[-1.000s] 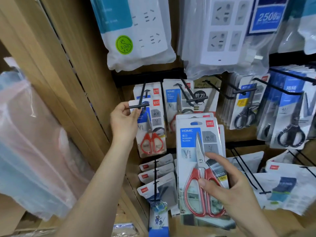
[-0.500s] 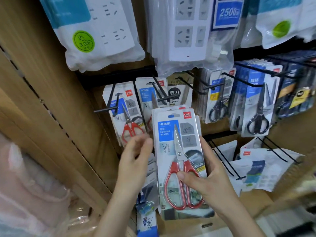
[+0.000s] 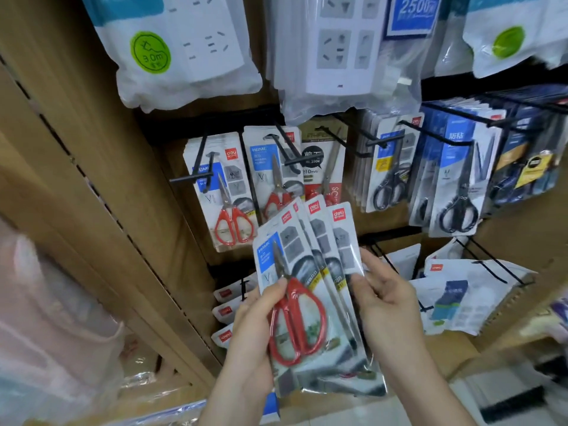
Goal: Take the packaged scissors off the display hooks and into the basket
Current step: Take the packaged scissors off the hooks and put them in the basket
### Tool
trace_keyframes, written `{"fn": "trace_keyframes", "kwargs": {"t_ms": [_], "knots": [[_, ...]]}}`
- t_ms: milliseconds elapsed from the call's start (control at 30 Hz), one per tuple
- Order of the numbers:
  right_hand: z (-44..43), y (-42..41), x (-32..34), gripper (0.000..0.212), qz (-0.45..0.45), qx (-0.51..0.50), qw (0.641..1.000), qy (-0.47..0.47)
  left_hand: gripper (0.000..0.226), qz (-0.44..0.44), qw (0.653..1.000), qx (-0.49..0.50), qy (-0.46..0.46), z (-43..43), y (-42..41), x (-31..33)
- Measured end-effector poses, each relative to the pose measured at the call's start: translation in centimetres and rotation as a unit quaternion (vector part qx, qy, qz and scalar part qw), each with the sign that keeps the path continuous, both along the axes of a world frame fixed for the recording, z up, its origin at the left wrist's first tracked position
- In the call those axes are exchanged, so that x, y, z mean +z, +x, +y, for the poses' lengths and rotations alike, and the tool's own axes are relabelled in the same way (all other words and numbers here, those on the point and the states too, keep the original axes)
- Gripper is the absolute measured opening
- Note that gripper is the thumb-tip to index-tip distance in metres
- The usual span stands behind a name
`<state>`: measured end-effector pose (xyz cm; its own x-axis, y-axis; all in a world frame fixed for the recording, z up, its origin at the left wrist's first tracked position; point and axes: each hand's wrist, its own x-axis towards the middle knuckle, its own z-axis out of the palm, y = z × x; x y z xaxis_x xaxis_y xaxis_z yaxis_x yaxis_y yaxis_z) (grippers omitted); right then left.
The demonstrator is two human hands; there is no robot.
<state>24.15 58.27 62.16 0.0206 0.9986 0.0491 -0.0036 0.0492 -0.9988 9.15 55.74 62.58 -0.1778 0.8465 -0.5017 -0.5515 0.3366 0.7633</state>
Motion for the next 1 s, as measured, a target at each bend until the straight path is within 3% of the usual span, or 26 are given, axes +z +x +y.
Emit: {"fn": "trace_keyframes", "kwargs": {"t_ms": [100,200,400,500,567,700,767,900,1000], "knots": [[-0.5,0.2,0.3,0.042,0.015,-0.038,0.999,0.012,0.058,-0.036,0.999,-0.013,-0.009,-0.4,-0.1,-0.4],[-0.5,1.0,0.3,0.042,0.022,-0.069,0.997,0.041,0.051,-0.036,0.999,-0.015,0.026,-0.4,-0.3,-0.9],[-1.0,2.9,0.4,0.046,-0.079,-0.132,0.981,0.122,0.042,0.019,0.993,0.018,0.114,-1.4,-1.1,-0.7],[-0.3,4.4,0.4,0.04,-0.049,-0.146,0.985,0.073,0.041,0.017,0.992,0.018,0.123,-2.1,-1.7,-1.2],[-0.1,4.9,0.6,0.039,-0.022,-0.154,0.987,0.037,0.049,0.043,0.99,0.024,0.134,-2.3,-1.8,-1.5],[-0.6,5.5,0.9,0.045,-0.02,-0.176,0.983,0.053,0.085,0.138,0.975,0.039,0.167,-2.0,-1.6,-1.8],[-0.5,5.8,1.4,0.038,0.01,-0.168,0.985,0.042,0.07,0.175,0.968,0.014,0.18,-2.0,-1.6,-2.0],[-0.5,5.4,1.5,0.026,0.114,-0.08,0.99,-0.029,0.018,0.278,0.947,-0.05,0.152,-1.6,-1.4,-2.5],[-0.9,3.5,0.5,0.019,0.096,-0.057,0.993,-0.024,0.02,0.292,0.94,-0.063,0.165,-1.6,-0.2,-1.8]]}}
